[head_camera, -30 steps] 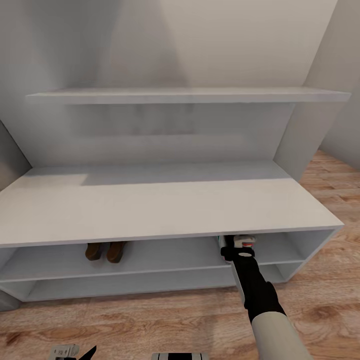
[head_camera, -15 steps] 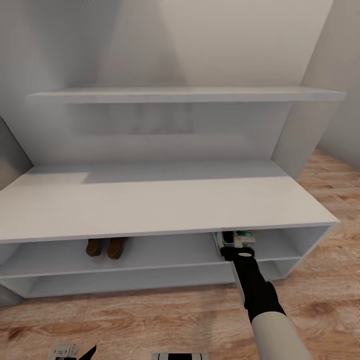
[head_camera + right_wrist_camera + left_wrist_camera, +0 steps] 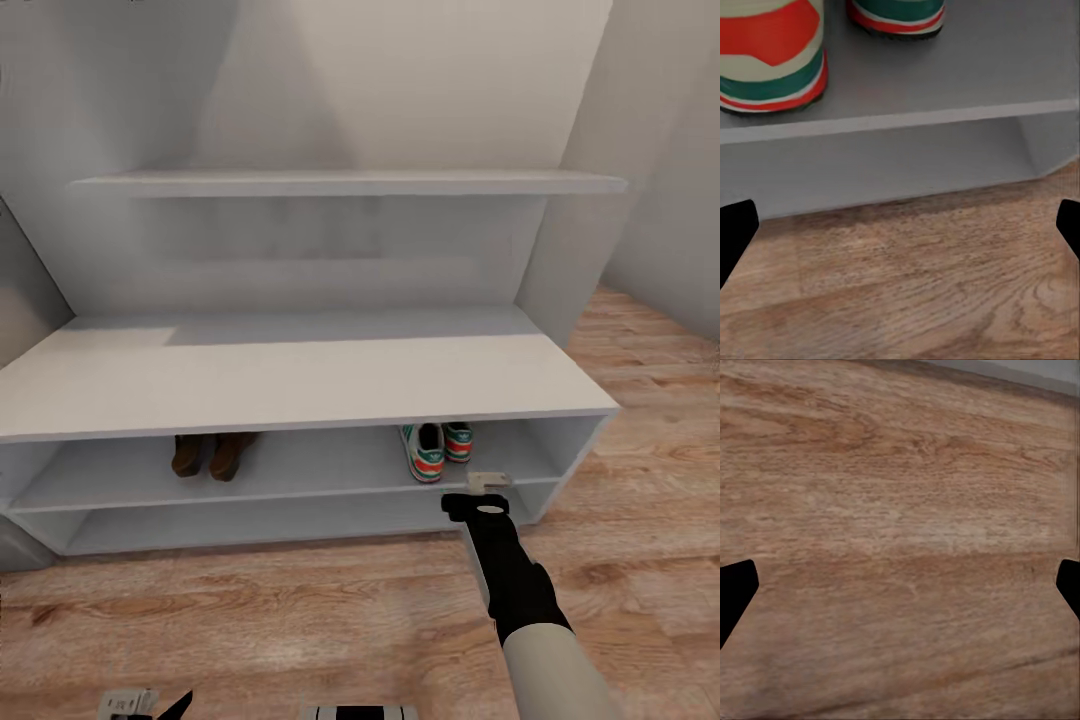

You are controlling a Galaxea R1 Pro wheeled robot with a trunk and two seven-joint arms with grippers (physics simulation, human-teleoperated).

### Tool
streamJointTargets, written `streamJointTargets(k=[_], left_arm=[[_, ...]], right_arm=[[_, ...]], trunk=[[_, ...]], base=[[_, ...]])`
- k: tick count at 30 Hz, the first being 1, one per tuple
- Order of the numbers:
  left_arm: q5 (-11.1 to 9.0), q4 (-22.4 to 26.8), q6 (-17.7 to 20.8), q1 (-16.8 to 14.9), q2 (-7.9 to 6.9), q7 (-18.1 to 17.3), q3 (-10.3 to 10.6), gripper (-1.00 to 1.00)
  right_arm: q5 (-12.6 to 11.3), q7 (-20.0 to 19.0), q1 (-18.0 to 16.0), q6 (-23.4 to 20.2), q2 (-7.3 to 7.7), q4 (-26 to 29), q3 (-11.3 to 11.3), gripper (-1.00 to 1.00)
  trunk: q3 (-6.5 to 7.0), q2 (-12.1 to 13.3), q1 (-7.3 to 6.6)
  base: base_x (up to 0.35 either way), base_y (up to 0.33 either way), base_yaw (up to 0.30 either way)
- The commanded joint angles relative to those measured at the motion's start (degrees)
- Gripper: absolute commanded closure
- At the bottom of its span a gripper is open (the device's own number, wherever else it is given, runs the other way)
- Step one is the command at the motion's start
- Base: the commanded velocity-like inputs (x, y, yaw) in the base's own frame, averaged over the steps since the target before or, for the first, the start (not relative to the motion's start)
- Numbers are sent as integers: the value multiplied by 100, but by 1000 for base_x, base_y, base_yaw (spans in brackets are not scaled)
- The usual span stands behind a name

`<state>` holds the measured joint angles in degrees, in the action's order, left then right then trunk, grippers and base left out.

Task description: Pick up the two gym shoes and the two sandals from the corridor floor and place them onto the hallstand (shoe rack) in the corridor, making sure they are on the rack and not on the floor. Arrange them so the two gym shoes are next to each other and the two sandals are next to each other.

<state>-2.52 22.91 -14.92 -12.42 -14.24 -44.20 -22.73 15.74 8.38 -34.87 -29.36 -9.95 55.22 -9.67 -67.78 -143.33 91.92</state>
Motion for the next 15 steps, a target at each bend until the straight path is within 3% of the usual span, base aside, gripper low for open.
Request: streamJointTargets(k=[1, 11, 15], left_arm=[[-12, -6, -2, -4, 0, -38, -25, -100], [-24, -2, -2, -2, 0, -36, -38, -100], [-39, 1, -2, -2, 3, -24, -42, -100]], right_arm=[[26, -3, -3, -26, -5, 4, -9, -100], [29, -9, -1, -18, -5, -61, -9, -100], [41, -24, 23, 36, -5, -387, -9, -100]], trunk=[[-4, -2, -4], [-4, -2, -4], [-4, -2, -4]], base=[[-278, -171, 0], [-286, -151, 0], [-310, -47, 0]])
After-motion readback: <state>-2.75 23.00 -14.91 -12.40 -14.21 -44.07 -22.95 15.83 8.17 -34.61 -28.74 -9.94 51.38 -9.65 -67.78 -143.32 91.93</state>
